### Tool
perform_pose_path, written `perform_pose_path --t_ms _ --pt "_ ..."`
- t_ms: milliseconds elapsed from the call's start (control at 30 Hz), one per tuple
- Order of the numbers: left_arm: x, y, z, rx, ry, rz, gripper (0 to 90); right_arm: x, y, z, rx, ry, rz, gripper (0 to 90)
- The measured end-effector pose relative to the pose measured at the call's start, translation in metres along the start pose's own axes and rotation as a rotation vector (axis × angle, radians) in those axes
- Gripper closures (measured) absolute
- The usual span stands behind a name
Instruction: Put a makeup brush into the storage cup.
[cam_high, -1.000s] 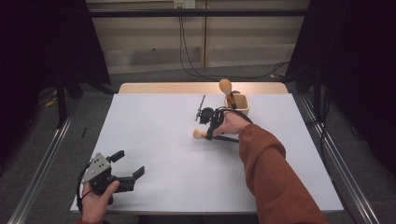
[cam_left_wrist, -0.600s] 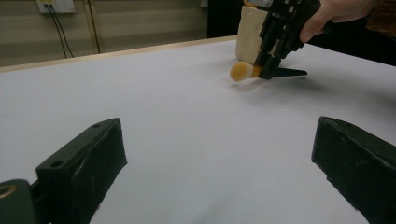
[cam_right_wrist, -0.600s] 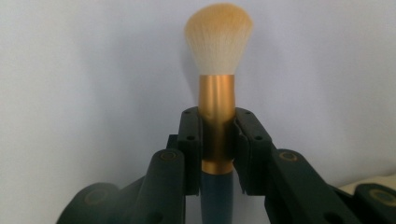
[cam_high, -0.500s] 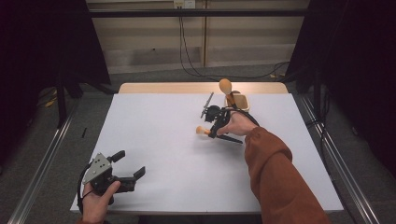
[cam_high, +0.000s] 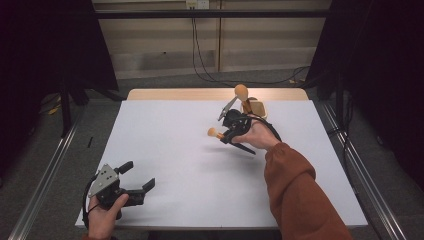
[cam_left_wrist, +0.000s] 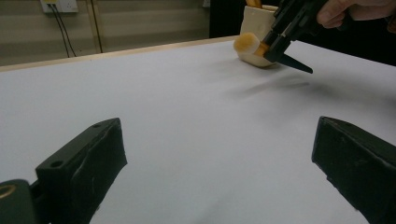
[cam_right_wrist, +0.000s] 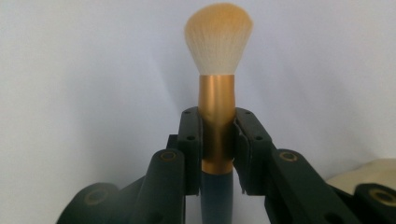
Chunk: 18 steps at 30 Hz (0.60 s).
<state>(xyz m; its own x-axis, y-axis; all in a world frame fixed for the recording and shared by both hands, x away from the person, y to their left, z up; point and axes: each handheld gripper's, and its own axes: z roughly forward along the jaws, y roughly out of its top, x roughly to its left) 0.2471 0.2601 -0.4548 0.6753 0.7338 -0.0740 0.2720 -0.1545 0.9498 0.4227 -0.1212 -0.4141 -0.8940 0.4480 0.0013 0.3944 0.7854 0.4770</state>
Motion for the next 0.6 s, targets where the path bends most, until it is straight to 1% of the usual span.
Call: perform_pose_path --t_ms 167,333,467,500,567,600 --pt "-0.001 0.0 0.0 -0.002 -0.004 0.0 2.7 0.005 -0.004 -0.006 -0.042 -0.021 0.014 74.8" --pt "-0.001 0.0 0.0 -0.002 -0.002 -0.002 2.7 0.007 -0.009 -0.014 -0.096 -0.029 0.041 74.8" --pt "-0.001 0.0 0.0 -0.001 -0.003 0.0 2.7 0.006 -0.014 -0.02 -0.16 -0.034 0.07 74.8" --pt "-0.001 0.0 0.001 -0.001 -0.002 0.001 2.7 0.007 -0.016 -0.021 -0.174 -0.034 0.082 74.9" --pt "-0.001 0.0 0.001 -0.004 -0.001 -0.001 2.7 0.007 -0.019 -0.023 -0.206 -0.058 0.118 74.8" --pt "-0.001 0.0 0.001 -0.003 -0.001 0.0 2.7 0.007 -0.021 -0.025 -0.218 -0.06 0.131 74.9"
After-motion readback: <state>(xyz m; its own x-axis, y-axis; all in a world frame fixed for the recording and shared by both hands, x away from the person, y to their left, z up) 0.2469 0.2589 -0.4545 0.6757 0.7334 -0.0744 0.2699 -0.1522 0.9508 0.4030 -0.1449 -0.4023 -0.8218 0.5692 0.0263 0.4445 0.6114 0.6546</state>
